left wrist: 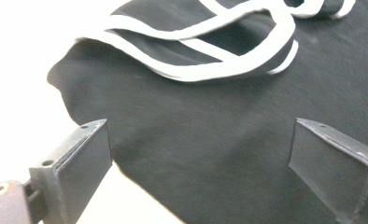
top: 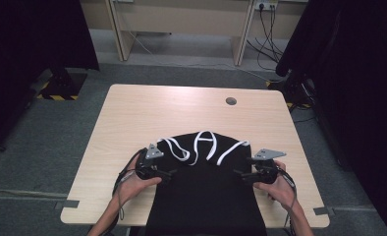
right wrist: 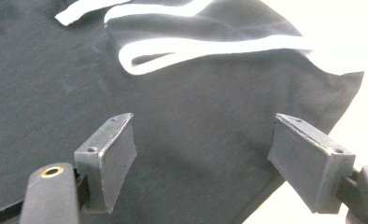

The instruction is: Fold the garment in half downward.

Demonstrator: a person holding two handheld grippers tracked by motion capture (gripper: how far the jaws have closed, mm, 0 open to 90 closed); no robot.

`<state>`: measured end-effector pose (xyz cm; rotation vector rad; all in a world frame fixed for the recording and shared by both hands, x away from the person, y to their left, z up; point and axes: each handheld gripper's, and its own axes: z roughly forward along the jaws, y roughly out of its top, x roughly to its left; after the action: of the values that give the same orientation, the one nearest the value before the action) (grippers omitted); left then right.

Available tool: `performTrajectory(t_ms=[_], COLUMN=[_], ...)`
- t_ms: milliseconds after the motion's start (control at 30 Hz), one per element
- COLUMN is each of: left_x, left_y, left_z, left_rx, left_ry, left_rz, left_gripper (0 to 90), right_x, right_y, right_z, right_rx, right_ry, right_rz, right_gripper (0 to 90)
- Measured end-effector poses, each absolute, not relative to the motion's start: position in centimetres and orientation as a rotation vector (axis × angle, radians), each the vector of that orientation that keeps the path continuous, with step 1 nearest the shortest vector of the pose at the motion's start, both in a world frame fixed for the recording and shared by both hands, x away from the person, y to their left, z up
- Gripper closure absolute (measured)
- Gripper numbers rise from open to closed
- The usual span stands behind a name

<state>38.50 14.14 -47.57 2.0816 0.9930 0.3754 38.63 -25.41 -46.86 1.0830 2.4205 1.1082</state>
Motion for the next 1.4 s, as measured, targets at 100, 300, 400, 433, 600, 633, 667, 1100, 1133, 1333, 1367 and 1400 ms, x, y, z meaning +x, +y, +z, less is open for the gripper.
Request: performTrajectory(t_ms=[100, 300, 400, 433, 600, 633, 667, 1100, 1133, 1333, 1367, 1400], left_x=[39.1, 41.3, 42.5, 43.0, 45.4, 46.0, 46.4, 48.7, 48.4, 47.1, 47.1, 47.1], left_y=[15.0, 15.2, 15.0, 15.0, 14.8, 14.8, 14.9, 13.6, 13.5, 12.9, 12.9, 12.9], left_z=[-47.1, -46.2, -45.7, -45.6, -46.0, -46.1, -46.2, -47.2, -47.4, -47.0, -47.0, -47.0], left_rx=[2.051, 2.013, 2.016, 2.018, 2.037, 2.04, 2.034, 2.113, 2.147, 2.152, 2.152, 2.142], left_ry=[1.024, 1.074, 1.094, 1.1, 1.14, 1.158, 1.174, 1.272, 1.245, 1.147, 1.132, 1.126], left_rz=[0.369, 0.362, 0.358, 0.356, 0.332, 0.329, 0.329, 0.368, 0.41, 0.413, 0.406, 0.398], left_gripper=[4.9, 4.4, 4.4, 4.4, 4.2, 4.2, 4.2, 6.4, 6.4, 36.2, 40.8, 46.3], right_x=[39.3, 41.2, 42.7, 43.1, 45.4, 45.8, 46.3, 49.0, 48.9, 48.1, 48.0, 48.0], right_y=[-25.4, -25.1, -25.0, -25.0, -24.8, -24.7, -24.7, -24.0, -24.0, -24.2, -24.2, -24.2], right_z=[-46.5, -45.3, -44.8, -44.6, -44.5, -44.6, -44.8, -47.0, -47.0, -46.9, -46.9, -46.9], right_rx=[1.09, 1.126, 1.139, 1.135, 1.157, 1.159, 1.17, 1.229, 1.232, 1.186, 1.176, 1.166], right_ry=[2.393, 2.352, 2.33, 2.317, 2.314, 2.319, 2.327, 2.376, 2.374, 2.385, 2.391, 2.4], right_rz=[1.1, 1.126, 1.101, 1.083, 1.045, 1.03, 1.015, 0.923, 0.927, 0.954, 0.958, 0.964], right_gripper=[22.9, 22.9, 22.8, 22.8, 22.4, 22.3, 22.3, 24.9, 25.8, 45.3, 50.4, 55.5])
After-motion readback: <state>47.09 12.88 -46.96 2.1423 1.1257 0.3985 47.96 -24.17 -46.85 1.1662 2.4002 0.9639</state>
